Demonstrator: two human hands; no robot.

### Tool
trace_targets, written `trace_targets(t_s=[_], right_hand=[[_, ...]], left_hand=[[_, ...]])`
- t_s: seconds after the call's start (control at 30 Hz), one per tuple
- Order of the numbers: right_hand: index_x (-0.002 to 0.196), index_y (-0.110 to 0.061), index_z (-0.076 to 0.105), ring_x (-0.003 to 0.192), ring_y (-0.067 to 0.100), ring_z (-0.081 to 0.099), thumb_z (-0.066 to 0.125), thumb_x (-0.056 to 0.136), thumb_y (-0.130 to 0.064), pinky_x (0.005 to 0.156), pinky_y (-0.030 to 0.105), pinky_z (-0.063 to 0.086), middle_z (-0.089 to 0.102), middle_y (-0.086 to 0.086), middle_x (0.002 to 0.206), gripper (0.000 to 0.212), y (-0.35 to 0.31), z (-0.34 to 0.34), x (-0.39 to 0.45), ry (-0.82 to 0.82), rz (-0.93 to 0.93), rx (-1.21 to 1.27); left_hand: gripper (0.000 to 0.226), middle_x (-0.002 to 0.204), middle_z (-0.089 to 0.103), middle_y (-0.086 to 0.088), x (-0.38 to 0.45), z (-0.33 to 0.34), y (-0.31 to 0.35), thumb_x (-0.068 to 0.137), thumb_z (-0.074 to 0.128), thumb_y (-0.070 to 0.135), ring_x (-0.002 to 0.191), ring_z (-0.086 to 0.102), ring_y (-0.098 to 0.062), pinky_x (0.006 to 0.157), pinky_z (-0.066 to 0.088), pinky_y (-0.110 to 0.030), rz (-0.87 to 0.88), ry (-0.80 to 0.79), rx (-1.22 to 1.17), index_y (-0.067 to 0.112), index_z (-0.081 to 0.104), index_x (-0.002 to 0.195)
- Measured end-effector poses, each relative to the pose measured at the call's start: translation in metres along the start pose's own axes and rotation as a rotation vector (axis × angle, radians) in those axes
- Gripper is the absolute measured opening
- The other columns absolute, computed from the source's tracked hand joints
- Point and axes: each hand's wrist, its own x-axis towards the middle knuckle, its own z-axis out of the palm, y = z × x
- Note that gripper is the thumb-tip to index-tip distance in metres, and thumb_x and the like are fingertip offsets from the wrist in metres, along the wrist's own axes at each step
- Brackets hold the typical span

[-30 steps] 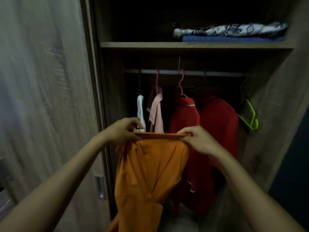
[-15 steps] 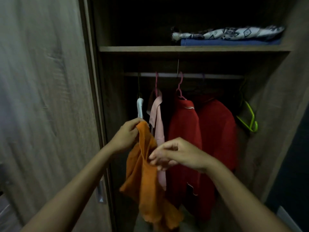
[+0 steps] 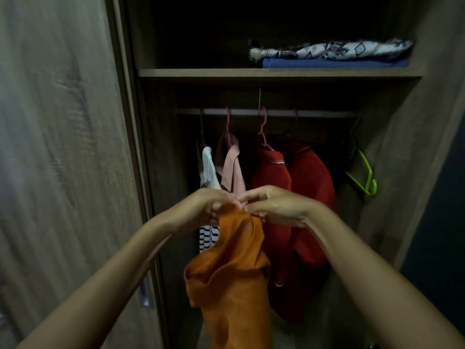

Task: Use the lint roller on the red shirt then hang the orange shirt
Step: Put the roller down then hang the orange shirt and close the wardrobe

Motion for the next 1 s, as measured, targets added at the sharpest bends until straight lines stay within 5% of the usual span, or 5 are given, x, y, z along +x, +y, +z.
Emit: trace_targets(t_s=[0.2, 0.47, 0.77, 0.87, 1.0], right_hand=[[0.091, -0.008, 0.074, 0.072, 0.013, 0.061, 0.069, 0.084, -0.01, 0.07, 0.03, 0.051, 0.071, 0.009, 0.083, 0.009, -0.019, -0.002, -0.02, -0.023, 0.024, -0.522], [0.078, -0.026, 0.071, 0.058, 0.005, 0.058, 0.071, 0.074, -0.015, 0.049, 0.013, 0.041, 0.064, -0.005, 0.064, 0.011, -0.049, -0.028, -0.059, 0.935, -0.252, -0.852], [0.069, -0.029, 0.066, 0.054, 0.007, 0.055, 0.079, 0.069, -0.022, 0.053, 0.025, 0.043, 0.059, -0.007, 0.057, 0.014, 0.003, -0.079, -0.07, 0.898, 0.004, -0.72], [0.086, -0.034, 0.067, 0.085, 0.008, 0.063, 0.077, 0.06, -0.062, 0.074, 0.028, 0.051, 0.067, -0.009, 0.09, 0.04, 0.005, -0.086, -0.065, 0.803, 0.037, -0.588], [0.116, -0.027, 0.058, 0.118, 0.022, 0.051, 0.068, 0.069, -0.067, 0.096, 0.033, 0.043, 0.05, 0.006, 0.127, 0.062, 0.0, -0.119, -0.055, 1.145, 0.103, -0.678]], left_hand=[[0.034, 0.088, 0.068, -0.017, -0.002, -0.002, -0.005, 0.088, 0.064, 0.012, 0.081, 0.068, -0.026, 0.08, 0.056, -0.038, 0.018, 0.041, 0.363, 0.025, 0.051, 0.116], [0.025, 0.103, 0.064, 0.006, 0.004, -0.003, -0.035, 0.089, 0.058, 0.01, 0.088, 0.062, 0.0, 0.079, 0.053, -0.017, 0.197, 0.385, 0.973, 0.021, 0.059, 0.112], [0.022, 0.085, 0.072, -0.001, 0.023, -0.023, 0.0, 0.091, 0.054, 0.032, 0.077, 0.07, -0.01, 0.071, 0.051, -0.022, 0.135, 0.398, 0.342, 0.019, 0.071, 0.09], [0.023, 0.087, 0.069, -0.002, 0.042, -0.016, 0.019, 0.094, 0.047, 0.036, 0.075, 0.067, -0.008, 0.069, 0.052, -0.024, 0.208, 0.506, 0.384, 0.025, 0.068, 0.093], [0.021, 0.082, 0.067, 0.001, 0.061, -0.001, 0.043, 0.095, 0.047, 0.029, 0.069, 0.065, -0.007, 0.066, 0.053, -0.026, 0.272, 0.567, 0.478, 0.022, 0.067, 0.091]])
